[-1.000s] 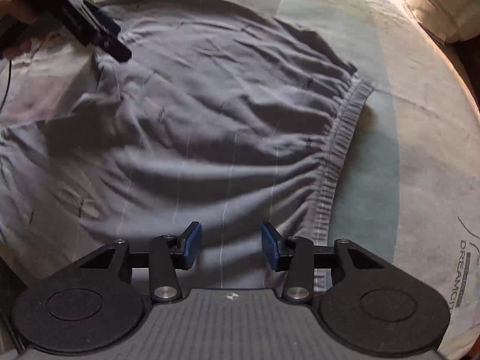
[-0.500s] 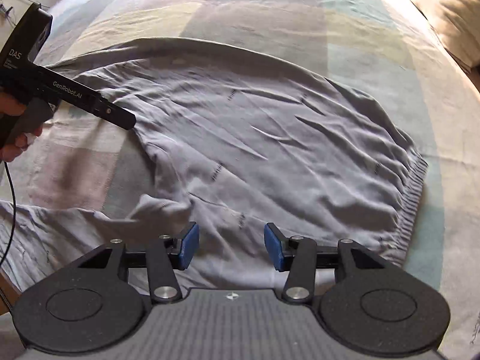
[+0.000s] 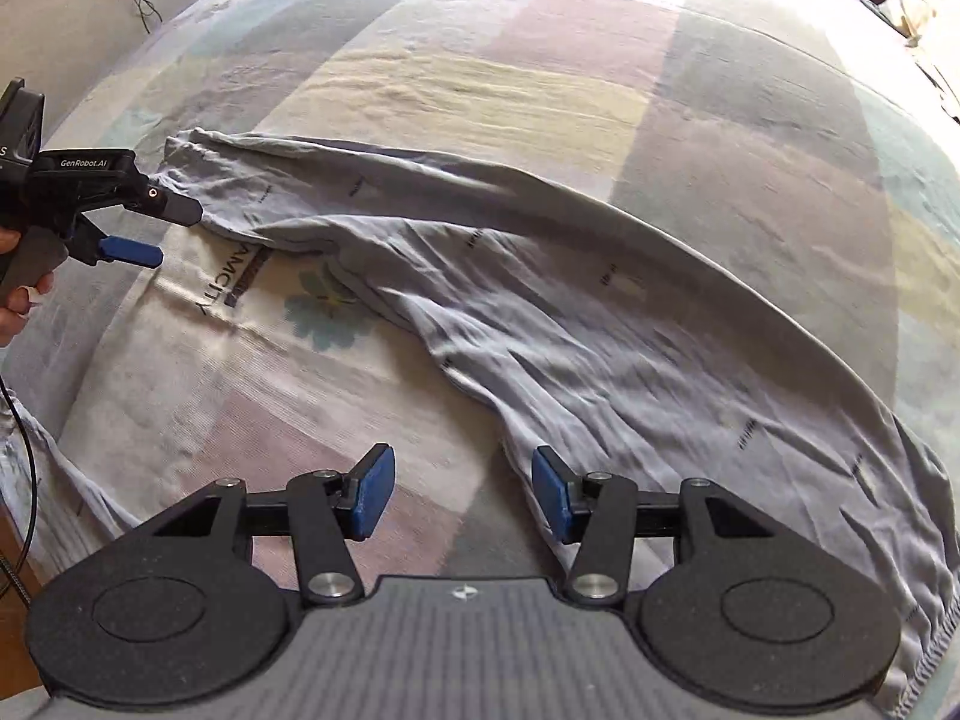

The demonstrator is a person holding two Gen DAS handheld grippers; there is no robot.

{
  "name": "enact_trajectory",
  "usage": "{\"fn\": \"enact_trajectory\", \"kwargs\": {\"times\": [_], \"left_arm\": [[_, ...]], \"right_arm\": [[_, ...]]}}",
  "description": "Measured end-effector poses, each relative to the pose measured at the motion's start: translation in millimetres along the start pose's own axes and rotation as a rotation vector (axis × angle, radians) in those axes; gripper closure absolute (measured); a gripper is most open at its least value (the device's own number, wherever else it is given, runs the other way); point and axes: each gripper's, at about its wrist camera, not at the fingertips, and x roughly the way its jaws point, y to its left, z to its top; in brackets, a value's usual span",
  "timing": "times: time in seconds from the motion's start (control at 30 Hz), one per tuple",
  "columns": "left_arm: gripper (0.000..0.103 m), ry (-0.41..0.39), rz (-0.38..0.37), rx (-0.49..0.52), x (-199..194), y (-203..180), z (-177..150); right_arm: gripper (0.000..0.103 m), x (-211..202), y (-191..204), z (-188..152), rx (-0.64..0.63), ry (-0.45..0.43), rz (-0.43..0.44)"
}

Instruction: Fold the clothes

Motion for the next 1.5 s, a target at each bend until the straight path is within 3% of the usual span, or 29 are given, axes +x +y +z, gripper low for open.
{"fn": "enact_trajectory", "kwargs": {"times": [0.1,0.33,0.5,0.57,0.67,0.77,0.87,0.97,1.07,1.13,1.27,1.5], "left_arm": [[0.001,-0.085,-0.074,-0.096,-2.2,34.2,13.4],[0.001,-0.248,-0.253,-0.251,8.8,73.9,39.6],[0.001,-0.333,-0.322,-0.301,15.5,89.9,55.9],[0.002,-0.361,-0.301,-0.274,16.3,86.8,50.3],[0.016,-0.402,-0.27,-0.238,17.3,82.8,41.9],[0.031,-0.444,-0.285,-0.312,16.6,95.9,36.8],[0.042,-0.466,-0.307,-0.373,17.4,107.6,37.4],[0.056,-0.483,-0.306,-0.397,20.1,113.9,36.6],[0.073,-0.499,-0.313,-0.45,23.7,123.4,36.4],[0.09,-0.496,-0.299,-0.477,28.5,129.4,36.5],[0.09,-0.494,-0.313,-0.493,34.2,129.3,41.2],[0.09,-0.461,-0.317,-0.512,33.3,132.5,49.9]], "right_arm": [[0.047,13.1,25.5,25.5,-0.032,-0.017,0.0],[0.047,38.8,71.5,84.7,-0.125,-0.036,0.033],[0.047,60.2,94.2,146.1,-0.254,-0.069,0.119],[0.047,71.5,103.2,175.1,-0.314,-0.075,0.192],[0.047,94.4,120.9,219.9,-0.424,-0.051,0.332],[0.048,125.3,139.7,256.0,-0.529,0.015,0.44],[0.052,165.6,153.8,281.1,-0.615,0.13,0.494],[0.055,200.5,154.5,293.8,-0.611,0.252,0.548],[0.056,220.3,155.7,300.8,-0.598,0.305,0.585],[0.06,224.8,162.4,304.5,-0.619,0.3,0.591],[0.085,232.0,176.6,310.4,-0.662,0.279,0.575],[0.087,237.2,185.6,309.2,-0.615,0.226,0.576]]}}
